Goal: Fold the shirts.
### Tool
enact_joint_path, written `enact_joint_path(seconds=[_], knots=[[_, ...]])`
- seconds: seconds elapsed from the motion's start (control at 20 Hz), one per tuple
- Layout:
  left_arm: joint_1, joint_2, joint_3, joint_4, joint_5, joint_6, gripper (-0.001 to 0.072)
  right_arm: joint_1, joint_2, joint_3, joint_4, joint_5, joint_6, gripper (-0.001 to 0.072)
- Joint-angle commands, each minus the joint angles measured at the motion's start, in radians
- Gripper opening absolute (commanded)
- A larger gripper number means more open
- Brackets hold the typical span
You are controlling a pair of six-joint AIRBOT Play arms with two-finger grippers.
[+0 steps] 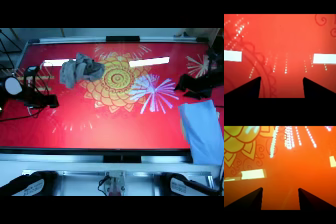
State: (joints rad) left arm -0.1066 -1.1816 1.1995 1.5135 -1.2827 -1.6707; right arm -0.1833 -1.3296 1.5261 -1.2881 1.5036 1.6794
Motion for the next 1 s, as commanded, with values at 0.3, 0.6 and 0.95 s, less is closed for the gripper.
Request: enact_joint_path(seconds=[0.3,0.6,0.95], knots=[[0.000,0.000,0.000,0.000,0.000,0.000,0.0596,0.000,0.000,0.001,0.000,0.000,-0.002,0.0559],[0.000,0.000,0.000,0.000,0.000,0.000,0.0595,0.000,0.000,0.001,0.000,0.000,-0.002,0.0559],[0.000,-0.007,-0.001,-0.082,0.177,-0.032,0.0596,0.000,0.000,0.001,0.001,-0.005,-0.002,0.0559]])
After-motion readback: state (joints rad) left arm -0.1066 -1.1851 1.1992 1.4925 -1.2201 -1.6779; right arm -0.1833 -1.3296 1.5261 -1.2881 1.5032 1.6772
